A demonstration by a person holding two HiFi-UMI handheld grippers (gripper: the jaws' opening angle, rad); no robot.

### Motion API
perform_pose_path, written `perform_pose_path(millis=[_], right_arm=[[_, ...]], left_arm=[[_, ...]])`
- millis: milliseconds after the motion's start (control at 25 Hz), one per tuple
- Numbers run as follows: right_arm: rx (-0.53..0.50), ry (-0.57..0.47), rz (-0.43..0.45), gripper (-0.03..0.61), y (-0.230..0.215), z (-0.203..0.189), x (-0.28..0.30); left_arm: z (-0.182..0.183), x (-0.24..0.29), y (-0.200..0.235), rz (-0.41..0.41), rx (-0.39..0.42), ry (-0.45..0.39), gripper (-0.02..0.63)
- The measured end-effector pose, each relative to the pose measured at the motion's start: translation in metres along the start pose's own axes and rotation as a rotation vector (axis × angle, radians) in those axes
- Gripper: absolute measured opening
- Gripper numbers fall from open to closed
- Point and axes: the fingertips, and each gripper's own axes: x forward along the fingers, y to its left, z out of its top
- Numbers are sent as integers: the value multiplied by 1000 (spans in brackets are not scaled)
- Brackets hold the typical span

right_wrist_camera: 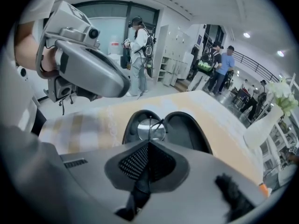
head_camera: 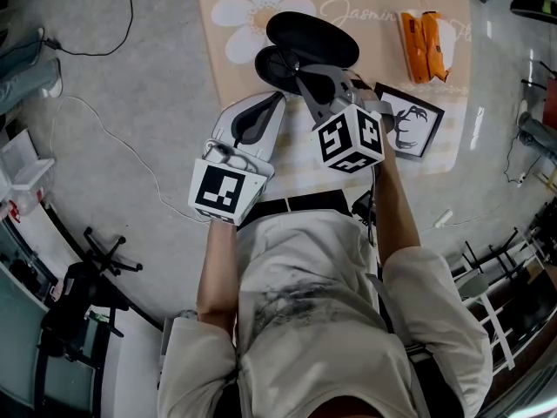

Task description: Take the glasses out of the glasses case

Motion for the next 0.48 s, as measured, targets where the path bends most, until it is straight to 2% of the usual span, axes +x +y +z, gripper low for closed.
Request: perform_pose_path(millis=[480], right_arm=[[0,-13,-36,17,-4,5,-9]], left_arm=[[2,-3,-4,-8,18,-12,6]])
